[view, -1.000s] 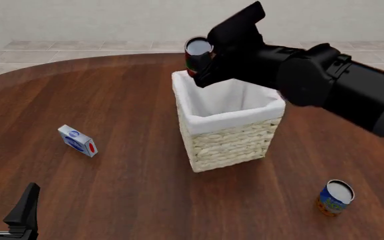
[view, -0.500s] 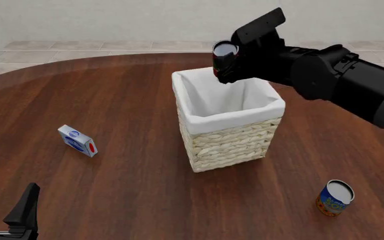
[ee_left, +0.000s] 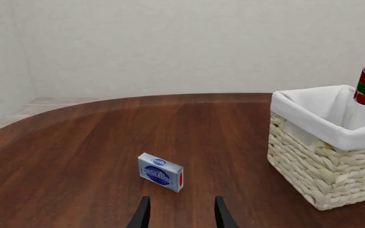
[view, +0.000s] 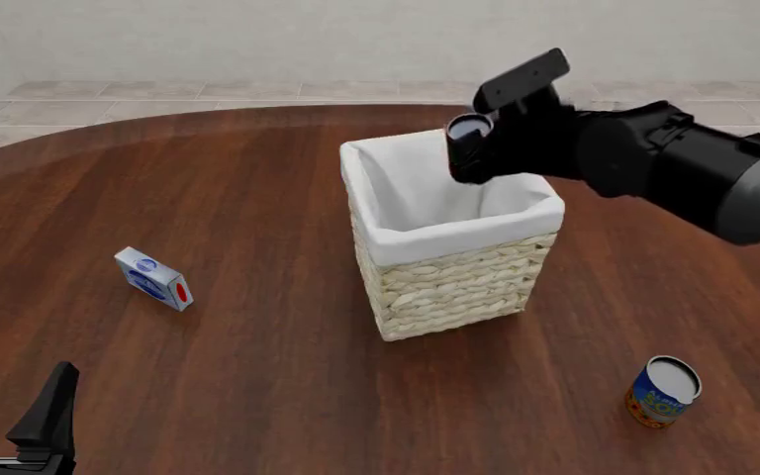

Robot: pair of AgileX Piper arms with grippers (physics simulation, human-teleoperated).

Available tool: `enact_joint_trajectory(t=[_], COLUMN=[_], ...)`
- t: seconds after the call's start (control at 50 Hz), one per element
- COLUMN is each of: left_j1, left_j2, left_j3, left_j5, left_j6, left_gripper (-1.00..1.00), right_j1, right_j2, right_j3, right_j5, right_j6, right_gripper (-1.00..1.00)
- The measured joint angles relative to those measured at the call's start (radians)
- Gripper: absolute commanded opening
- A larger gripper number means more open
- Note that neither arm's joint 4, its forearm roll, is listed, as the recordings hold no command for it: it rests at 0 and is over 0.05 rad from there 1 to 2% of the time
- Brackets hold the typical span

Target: Pick up the tomato sauce, and put it in the basket.

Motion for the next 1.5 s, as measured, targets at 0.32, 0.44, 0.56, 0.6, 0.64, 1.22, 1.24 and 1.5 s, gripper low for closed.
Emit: enact_joint_trajectory(t=[0.32,0.44,0.56,0.6,0.64,1.22,1.24,1.5], left_j1=[0.000,0.000,0.000,0.000,0.000,0.000,0.000,0.000], left_j2=[0.000,0.000,0.000,0.000,0.000,0.000,0.000,0.000], left_j3=[0.000,0.000,0.000,0.000,0.000,0.000,0.000,0.000], left_j5=[0.000,0.000,0.000,0.000,0.000,0.000,0.000,0.000], left_j6=[0.000,0.000,0.000,0.000,0.000,0.000,0.000,0.000], left_gripper=[1.00,1.00,1.00,1.00,1.00,1.00,1.00,1.00], right_j1=[-0.020,-0.022,-0.022,-0.022,-0.021,-0.012,-0.011,-0.007], right_j2=[0.078,0.101,0.120,0.126,0.132,0.151,0.151,0.150], right_j3=[-0.033,-0.039,-0.041,-0.041,-0.041,-0.041,-0.042,-0.063], right_j5=[0.027,0.033,0.037,0.037,0.037,0.038,0.038,0.050], right_j6=[-0.003,-0.002,-0.001,0.000,0.001,0.019,0.019,0.017], right_gripper=[-1.00,-1.00,-1.00,-1.00,-1.00,1.00,1.00,1.00])
